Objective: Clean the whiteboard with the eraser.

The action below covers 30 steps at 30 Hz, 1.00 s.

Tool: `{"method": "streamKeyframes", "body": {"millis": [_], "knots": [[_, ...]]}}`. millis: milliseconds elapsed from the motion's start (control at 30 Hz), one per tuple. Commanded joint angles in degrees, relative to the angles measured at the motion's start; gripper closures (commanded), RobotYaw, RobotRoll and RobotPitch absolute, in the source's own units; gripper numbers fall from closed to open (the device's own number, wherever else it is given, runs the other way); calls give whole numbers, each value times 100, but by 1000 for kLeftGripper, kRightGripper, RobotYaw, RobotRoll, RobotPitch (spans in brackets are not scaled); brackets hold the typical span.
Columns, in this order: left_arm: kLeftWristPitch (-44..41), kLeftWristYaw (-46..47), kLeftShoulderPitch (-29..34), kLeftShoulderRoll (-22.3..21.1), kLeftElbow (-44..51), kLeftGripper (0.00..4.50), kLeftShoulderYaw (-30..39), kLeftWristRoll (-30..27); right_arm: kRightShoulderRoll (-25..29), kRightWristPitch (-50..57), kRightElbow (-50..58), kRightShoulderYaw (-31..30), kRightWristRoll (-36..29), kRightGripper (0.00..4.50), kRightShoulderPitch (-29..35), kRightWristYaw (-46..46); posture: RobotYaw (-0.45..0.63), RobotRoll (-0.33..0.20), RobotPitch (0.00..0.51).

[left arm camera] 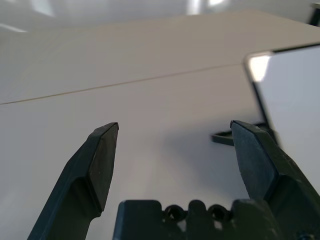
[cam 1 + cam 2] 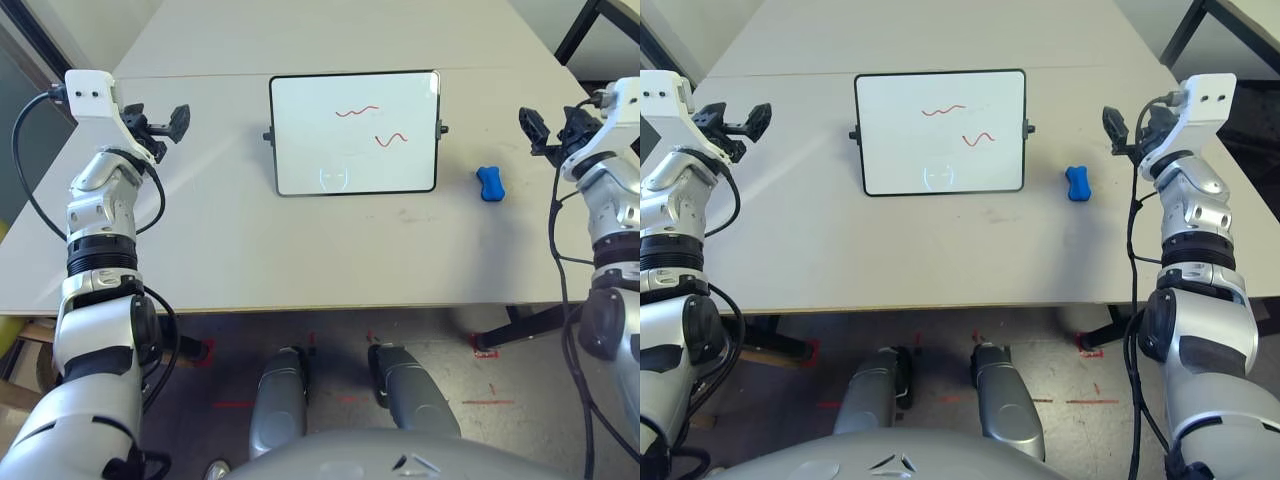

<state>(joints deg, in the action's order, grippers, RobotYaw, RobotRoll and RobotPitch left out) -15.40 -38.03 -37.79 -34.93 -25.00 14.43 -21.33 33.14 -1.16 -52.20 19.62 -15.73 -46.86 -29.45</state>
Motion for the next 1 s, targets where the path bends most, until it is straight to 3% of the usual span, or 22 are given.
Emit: {"method": "streamKeyframes", "body": {"millis": [33, 200, 400, 633, 1000], "knots": [[-538, -666, 434, -47, 998, 0, -228, -385, 41, 6, -44, 14, 11, 47, -19, 53, -178, 0, 130], [-840, -1106, 770, -22, 1694, 0, -428, -588, 125, 148, -11, -52, 104, 47, -40, 163, -189, 0, 127], [-834, -1339, 837, 37, 1766, 0, -696, -489, 347, 1066, 263, -299, 349, 47, -223, 432, -215, 0, 126], [-843, -1595, 770, 47, 1659, 0, -937, -439, 753, 3853, 1217, -874, 619, 47, -596, 501, -234, 0, 126], [-628, -1568, 651, 124, 1405, 0, -1036, -220, 903, 7078, 3278, -2145, 629, 47, -416, -70, -246, 0, 126]]}}
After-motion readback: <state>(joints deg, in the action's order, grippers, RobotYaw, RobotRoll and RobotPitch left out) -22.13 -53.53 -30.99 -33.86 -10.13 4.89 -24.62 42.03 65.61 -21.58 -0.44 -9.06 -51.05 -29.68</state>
